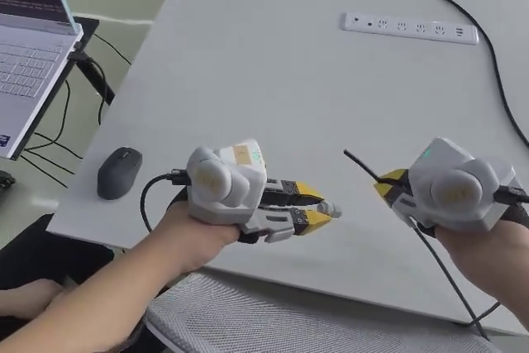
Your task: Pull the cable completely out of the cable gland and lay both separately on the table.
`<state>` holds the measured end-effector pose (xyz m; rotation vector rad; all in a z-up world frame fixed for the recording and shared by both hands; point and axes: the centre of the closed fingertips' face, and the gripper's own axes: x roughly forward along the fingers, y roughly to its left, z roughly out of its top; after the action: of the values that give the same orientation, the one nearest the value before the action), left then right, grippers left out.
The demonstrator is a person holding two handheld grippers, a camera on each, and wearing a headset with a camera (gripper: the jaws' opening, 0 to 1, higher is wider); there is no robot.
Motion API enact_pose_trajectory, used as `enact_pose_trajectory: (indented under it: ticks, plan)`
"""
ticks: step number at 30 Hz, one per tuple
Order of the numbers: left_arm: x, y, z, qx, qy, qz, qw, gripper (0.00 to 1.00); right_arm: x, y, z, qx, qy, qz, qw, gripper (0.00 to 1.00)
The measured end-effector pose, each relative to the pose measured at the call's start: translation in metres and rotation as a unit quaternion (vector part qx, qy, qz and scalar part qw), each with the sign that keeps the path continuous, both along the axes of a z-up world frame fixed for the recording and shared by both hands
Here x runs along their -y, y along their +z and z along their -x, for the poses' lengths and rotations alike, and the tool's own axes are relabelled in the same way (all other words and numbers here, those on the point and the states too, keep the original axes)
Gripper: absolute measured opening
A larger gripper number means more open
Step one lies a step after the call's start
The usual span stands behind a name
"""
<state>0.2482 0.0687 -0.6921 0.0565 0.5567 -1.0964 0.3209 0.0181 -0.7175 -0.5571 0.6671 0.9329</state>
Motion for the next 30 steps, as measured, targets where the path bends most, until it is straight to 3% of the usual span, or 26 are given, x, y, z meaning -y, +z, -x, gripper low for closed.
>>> enact_pose_trajectory:
  ticks: [8, 13, 20, 30]
  plan:
    - [-0.014, -0.001, 0.0, 0.001, 0.001, 0.01, 0.9999, 0.15, -0.02, -0.001, -0.01, 0.003, 0.008, 0.019, 0.9998, 0.0]
    - [-0.021, -0.009, 0.0, 0.004, 0.002, 0.007, 1.0, 0.15, -0.033, -0.001, -0.014, 0.004, 0.018, 0.029, 0.9994, 0.0]
    - [-0.037, -0.017, 0.0, 0.002, 0.012, 0.018, 0.9998, 0.15, -0.051, 0.0, -0.022, 0.004, 0.028, 0.034, 0.999, 0.0]
    - [-0.067, -0.037, 0.002, -0.005, 0.025, 0.012, 0.9996, 0.16, -0.097, -0.002, -0.034, 0.011, 0.066, 0.031, 0.9972, 0.0]
